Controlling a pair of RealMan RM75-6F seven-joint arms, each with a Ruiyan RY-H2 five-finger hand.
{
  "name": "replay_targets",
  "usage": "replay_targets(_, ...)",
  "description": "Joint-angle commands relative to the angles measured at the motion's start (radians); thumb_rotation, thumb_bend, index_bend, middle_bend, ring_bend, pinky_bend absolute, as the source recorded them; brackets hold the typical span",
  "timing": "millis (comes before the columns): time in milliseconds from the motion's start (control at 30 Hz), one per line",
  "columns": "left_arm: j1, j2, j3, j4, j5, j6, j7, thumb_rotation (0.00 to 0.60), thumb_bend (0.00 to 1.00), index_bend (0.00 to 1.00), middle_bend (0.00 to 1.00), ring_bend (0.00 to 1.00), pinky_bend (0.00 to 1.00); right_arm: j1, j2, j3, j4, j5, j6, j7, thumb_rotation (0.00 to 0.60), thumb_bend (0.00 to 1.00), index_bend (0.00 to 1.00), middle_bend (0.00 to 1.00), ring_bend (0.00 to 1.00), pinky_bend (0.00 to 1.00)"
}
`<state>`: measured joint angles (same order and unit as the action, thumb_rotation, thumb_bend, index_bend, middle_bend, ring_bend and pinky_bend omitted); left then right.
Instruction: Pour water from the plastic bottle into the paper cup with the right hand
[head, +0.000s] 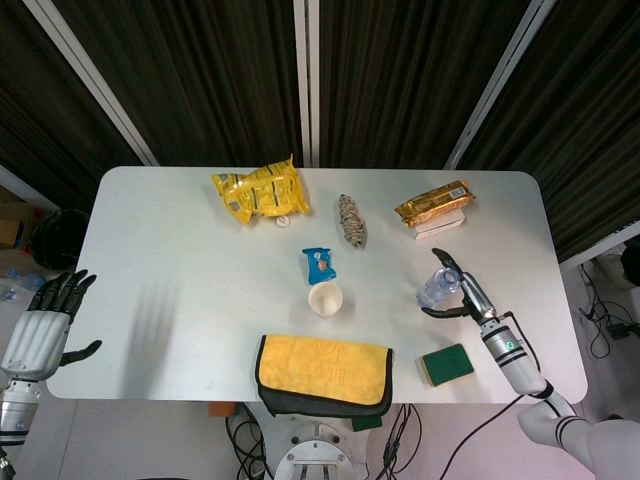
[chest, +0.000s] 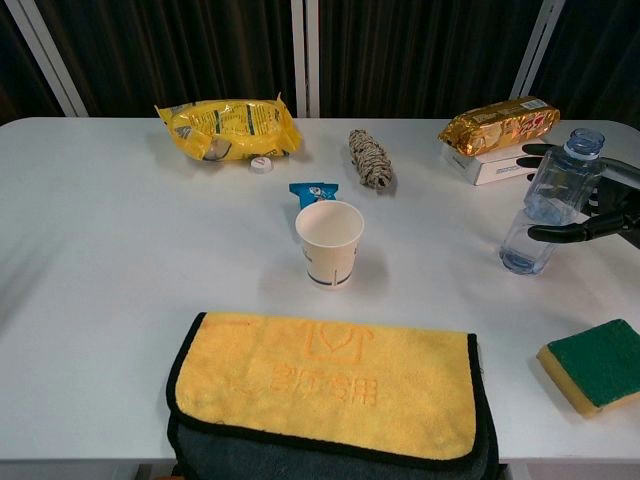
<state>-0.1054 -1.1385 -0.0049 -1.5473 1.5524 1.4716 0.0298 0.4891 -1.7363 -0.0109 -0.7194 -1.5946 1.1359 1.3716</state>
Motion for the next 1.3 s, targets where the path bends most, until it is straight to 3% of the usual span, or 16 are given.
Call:
replay_targets(33,0.0,0.0,0.0,0.0,0.001,0.0,0.0,0.6,0.09,0.09,0.06,0.0,0.12,0.002,-0.002,-0.002,0.002,0.0,-0.002,-0.001,0.6,0.0,0.0,0.0,0.0,0.0)
replay_targets(500,-0.004,-0.001,0.0,0.003,-0.001,-0.006,0.0,0.6,0.09,0.09,0.06,0.0,0.12,0.015,-0.01,-0.003,0.005,-0.002,0.015,0.013,0.6,0.0,0.0,0.01,0.0,0.0)
replay_targets(800,0.0,-0.001,0.001,0.006,-0.004,-0.003,-0.005,0.6,0.09,0.09,0.06,0.0,0.12,0.026,-0.018,-0.014,0.012,-0.006,-0.002,0.016,0.6,0.18,0.01,0.15,0.04,0.06)
replay_targets(867,0.0,0.0,0.001,0.006,-0.004,-0.002,-0.004,0.6,0.09,0.09,0.06,0.0,0.12,0.028,-0.021,-0.015,0.013,-0.008,0.0,0.016,0.6,0.2,0.04,0.16,0.06,0.07)
replay_targets(1067,0.002,0.002,0.001,0.004,-0.005,0.0,-0.005,0.6,0.09,0.09,0.06,0.0,0.12,0.033,-0.025,-0.022,0.015,-0.015,0.006,0.014,0.6,0.43,0.21,0.25,0.08,0.09)
replay_targets(1300,0.002,0.001,0.001,0.006,-0.006,-0.001,-0.006,0.6,0.09,0.09,0.06,0.0,0.12,0.033,-0.031,-0.022,0.018,-0.01,0.006,0.008,0.6,0.53,0.4,0.33,0.17,0.17)
